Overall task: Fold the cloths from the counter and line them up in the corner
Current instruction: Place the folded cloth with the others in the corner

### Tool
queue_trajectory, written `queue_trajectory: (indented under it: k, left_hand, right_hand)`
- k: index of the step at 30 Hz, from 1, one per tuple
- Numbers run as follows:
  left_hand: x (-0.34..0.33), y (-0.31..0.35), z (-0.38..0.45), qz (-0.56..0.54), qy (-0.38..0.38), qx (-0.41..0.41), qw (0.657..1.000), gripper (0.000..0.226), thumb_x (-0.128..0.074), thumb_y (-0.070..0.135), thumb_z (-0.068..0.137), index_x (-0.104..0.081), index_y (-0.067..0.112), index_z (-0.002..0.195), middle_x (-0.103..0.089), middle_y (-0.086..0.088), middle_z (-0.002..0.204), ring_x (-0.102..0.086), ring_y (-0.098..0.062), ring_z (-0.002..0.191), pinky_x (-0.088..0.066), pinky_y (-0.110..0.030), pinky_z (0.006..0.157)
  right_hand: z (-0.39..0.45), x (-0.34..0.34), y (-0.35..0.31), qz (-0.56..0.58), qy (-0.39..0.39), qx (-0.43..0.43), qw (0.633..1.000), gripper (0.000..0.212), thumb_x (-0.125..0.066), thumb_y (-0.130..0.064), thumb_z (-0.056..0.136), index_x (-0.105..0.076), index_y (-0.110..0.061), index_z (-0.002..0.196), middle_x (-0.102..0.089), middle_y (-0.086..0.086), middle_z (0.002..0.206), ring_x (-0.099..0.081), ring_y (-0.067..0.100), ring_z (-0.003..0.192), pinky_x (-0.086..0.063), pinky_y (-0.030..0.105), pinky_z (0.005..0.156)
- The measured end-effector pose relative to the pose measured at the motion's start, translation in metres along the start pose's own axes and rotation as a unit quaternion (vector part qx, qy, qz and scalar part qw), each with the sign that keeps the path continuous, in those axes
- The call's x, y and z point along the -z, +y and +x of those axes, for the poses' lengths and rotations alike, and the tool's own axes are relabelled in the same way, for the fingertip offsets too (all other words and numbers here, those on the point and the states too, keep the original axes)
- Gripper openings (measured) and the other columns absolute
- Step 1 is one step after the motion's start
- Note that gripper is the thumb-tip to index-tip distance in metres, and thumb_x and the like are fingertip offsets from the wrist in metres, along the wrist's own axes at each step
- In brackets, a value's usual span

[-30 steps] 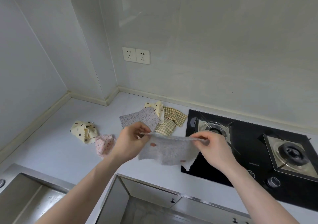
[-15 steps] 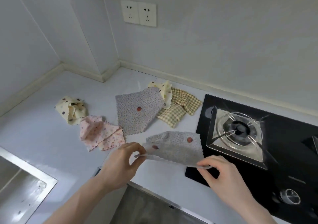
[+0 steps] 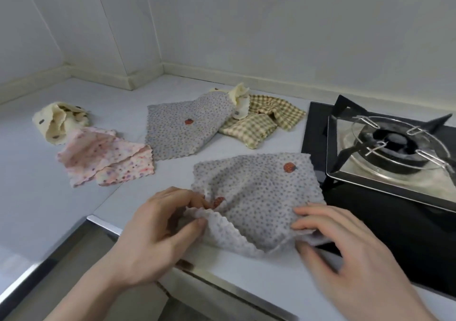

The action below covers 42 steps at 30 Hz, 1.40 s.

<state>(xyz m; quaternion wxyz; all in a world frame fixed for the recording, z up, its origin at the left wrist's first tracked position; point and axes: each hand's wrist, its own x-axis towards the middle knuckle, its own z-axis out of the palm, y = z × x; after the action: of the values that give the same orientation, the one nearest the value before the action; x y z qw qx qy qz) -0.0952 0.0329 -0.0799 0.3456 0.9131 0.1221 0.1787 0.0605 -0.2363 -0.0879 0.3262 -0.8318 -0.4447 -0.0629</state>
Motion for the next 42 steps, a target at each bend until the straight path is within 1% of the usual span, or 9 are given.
queue_trajectory:
  k: [7,11,16,21,24,27,31,35,42]
  left_hand:
    - [-0.001,0.003,-0.006,-0.012,0.024,0.025,0.999,0.025,-0.060,0.040,0.076,-0.071,0.026,0.094,-0.068,0.006,0.083,-0.062,-0.010,0.080,-0.050,-0.038,0.077]
    - [0.009,0.015,-0.017,-0.009,-0.007,0.042,0.999,0.025,-0.060,0.036,0.076,-0.061,0.012,0.081,-0.044,0.009,0.060,-0.041,-0.007,0.058,-0.035,-0.033,0.060]
    - [0.030,0.025,-0.035,0.113,-0.060,0.005,0.992,0.023,-0.065,0.037,0.089,-0.054,0.022,0.075,-0.059,0.002,0.074,-0.055,-0.019,0.074,-0.042,-0.035,0.067]
    - [0.052,0.039,-0.042,0.099,-0.090,-0.022,0.991,0.023,-0.065,0.036,0.090,-0.058,0.022,0.074,-0.062,0.006,0.071,-0.053,-0.010,0.065,-0.044,-0.032,0.064]
    - [0.063,0.041,-0.032,0.051,-0.103,0.001,0.993,0.018,-0.064,0.032,0.092,-0.064,0.018,0.080,-0.069,0.003,0.073,-0.051,-0.010,0.060,-0.042,-0.029,0.063]
    - [0.067,0.039,-0.013,0.007,-0.078,0.018,0.997,0.022,-0.066,0.034,0.096,-0.064,0.020,0.079,-0.066,0.005,0.068,-0.055,-0.007,0.061,-0.043,-0.028,0.067]
    - [0.059,0.037,0.015,-0.024,-0.048,0.049,0.997,0.023,-0.066,0.028,0.099,-0.063,0.011,0.083,-0.066,0.004,0.072,-0.056,0.006,0.052,-0.038,-0.011,0.051]
    - [0.044,0.024,0.041,-0.007,-0.017,0.087,0.996,0.029,-0.066,0.038,0.096,-0.067,0.009,0.093,-0.064,0.001,0.076,-0.057,-0.012,0.068,-0.041,-0.027,0.061]
    - [0.016,0.001,0.068,0.049,0.040,0.107,0.992,0.024,-0.065,0.040,0.095,-0.066,0.016,0.091,-0.064,0.004,0.080,-0.060,-0.018,0.077,-0.043,-0.031,0.068]
  right_hand:
    - [-0.012,0.003,-0.008,0.011,0.008,-0.005,1.000,0.030,-0.073,-0.013,0.085,-0.056,-0.037,0.088,-0.060,-0.026,0.109,-0.063,0.004,0.098,-0.052,0.031,0.084]
    - [-0.021,0.009,-0.015,0.018,0.040,-0.041,0.998,0.030,-0.071,-0.009,0.088,-0.061,-0.037,0.086,-0.063,-0.023,0.096,-0.062,0.002,0.093,-0.051,0.026,0.082]
    - [-0.041,0.032,-0.034,0.015,0.036,-0.066,0.997,0.026,-0.074,-0.011,0.089,-0.066,-0.035,0.084,-0.068,-0.026,0.082,-0.061,-0.008,0.078,-0.043,0.008,0.068]
    - [-0.043,0.055,-0.046,0.036,0.053,-0.091,0.994,0.021,-0.074,-0.018,0.090,-0.070,-0.039,0.089,-0.072,-0.022,0.088,-0.065,0.002,0.086,-0.054,0.027,0.076]
    - [-0.030,0.057,-0.047,0.059,0.078,-0.098,0.990,0.024,-0.073,-0.017,0.089,-0.070,-0.040,0.094,-0.072,-0.022,0.094,-0.065,-0.003,0.093,-0.052,0.024,0.079]
    - [-0.009,0.057,-0.043,0.076,0.091,-0.117,0.986,0.024,-0.074,-0.019,0.090,-0.068,-0.040,0.101,-0.073,-0.019,0.102,-0.064,-0.005,0.099,-0.051,0.024,0.082]
    - [0.023,0.055,-0.034,0.059,0.091,-0.140,0.984,0.023,-0.073,-0.019,0.091,-0.067,-0.035,0.106,-0.071,-0.015,0.098,-0.065,0.001,0.094,-0.047,0.021,0.076]
    - [0.050,0.047,-0.022,0.037,0.092,-0.177,0.979,0.026,-0.077,-0.022,0.087,-0.068,-0.029,0.110,-0.070,-0.012,0.092,-0.065,0.007,0.086,-0.050,0.029,0.077]
    - [0.075,0.028,-0.003,0.000,0.120,-0.218,0.968,0.028,-0.080,-0.022,0.084,-0.067,-0.026,0.108,-0.068,-0.011,0.086,-0.065,0.016,0.088,-0.054,0.035,0.082]
